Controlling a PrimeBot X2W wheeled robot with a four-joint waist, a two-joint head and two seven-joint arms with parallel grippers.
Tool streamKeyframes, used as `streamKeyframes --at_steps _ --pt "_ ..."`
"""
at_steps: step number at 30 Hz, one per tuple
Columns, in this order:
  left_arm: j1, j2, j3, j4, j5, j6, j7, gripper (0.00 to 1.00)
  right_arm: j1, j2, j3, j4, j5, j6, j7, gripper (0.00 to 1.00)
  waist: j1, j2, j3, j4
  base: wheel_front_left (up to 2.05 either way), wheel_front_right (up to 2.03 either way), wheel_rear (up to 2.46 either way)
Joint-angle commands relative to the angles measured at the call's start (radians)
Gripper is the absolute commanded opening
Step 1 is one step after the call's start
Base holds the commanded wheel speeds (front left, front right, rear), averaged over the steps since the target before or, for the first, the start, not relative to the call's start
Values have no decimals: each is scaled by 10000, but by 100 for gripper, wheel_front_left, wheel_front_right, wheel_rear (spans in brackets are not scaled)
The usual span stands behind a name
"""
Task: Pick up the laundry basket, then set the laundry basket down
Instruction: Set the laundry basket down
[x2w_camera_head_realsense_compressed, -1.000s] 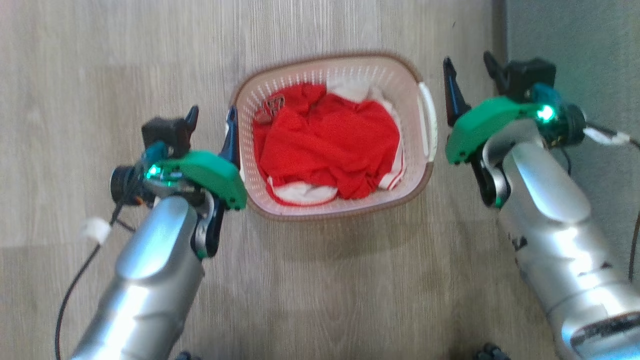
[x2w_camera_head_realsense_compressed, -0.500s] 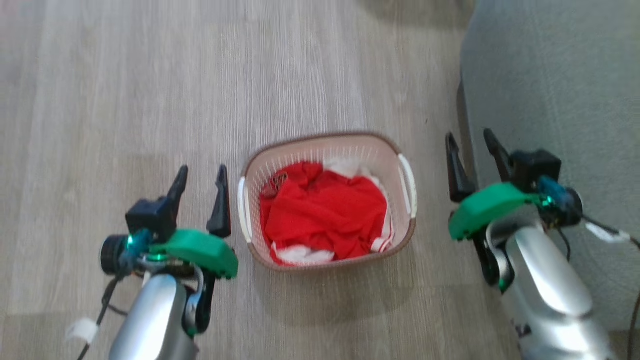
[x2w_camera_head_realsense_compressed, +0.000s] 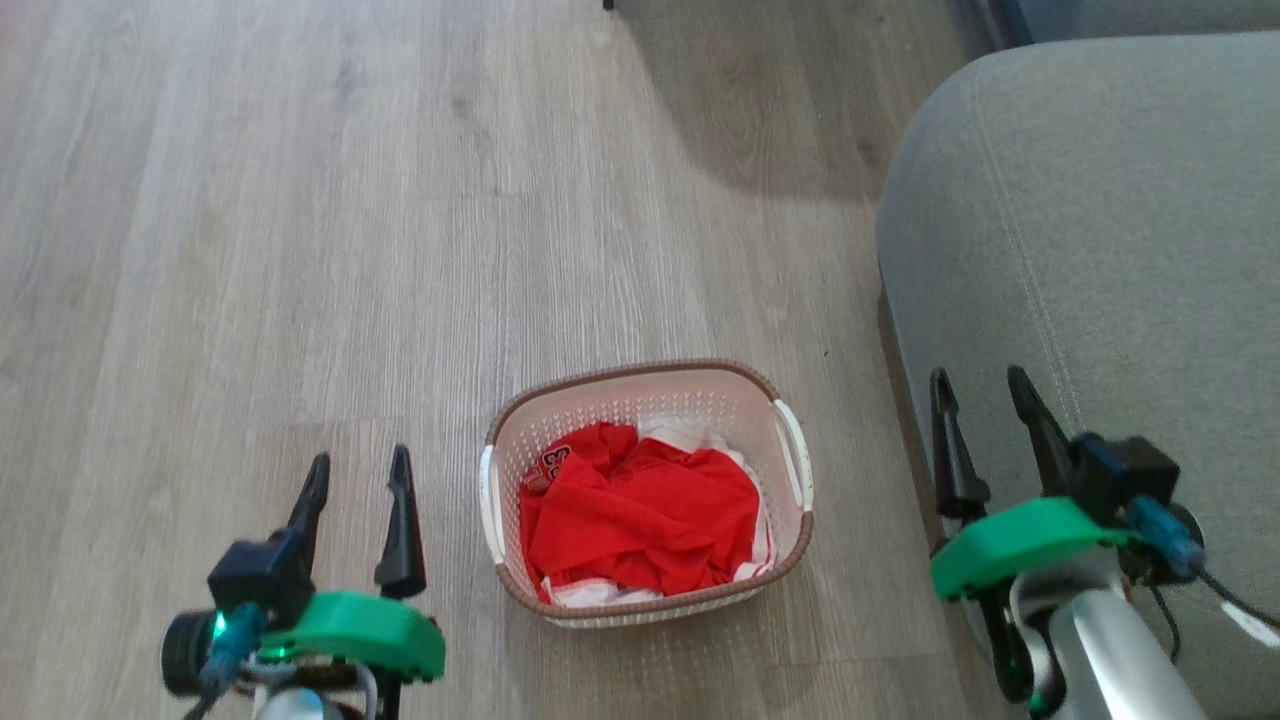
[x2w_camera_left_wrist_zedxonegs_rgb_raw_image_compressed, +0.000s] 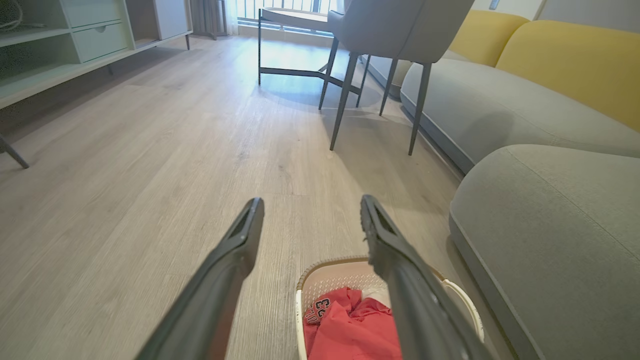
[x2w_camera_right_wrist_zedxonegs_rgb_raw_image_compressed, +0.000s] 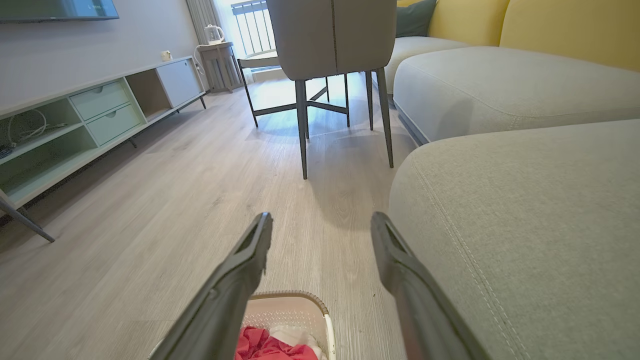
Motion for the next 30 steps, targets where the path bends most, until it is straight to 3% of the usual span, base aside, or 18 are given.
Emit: streamKeyframes --at_steps 1,11,30 --pt "-64 21 391 -460 27 141 -51 100 42 74 135 -479 -87 -15 -88 100 2 1 -151 -13 0 0 0" --pt "906 18 545 -1123 70 361 -51 100 1047 74 -22 -1108 -184 -15 -88 100 2 1 -648 10 0 0 0" --pt "1230 17 549 -1023 274 271 -51 100 1399 74 2 -1124 -237 -15 -88 100 2 1 -1070 -18 0 0 0"
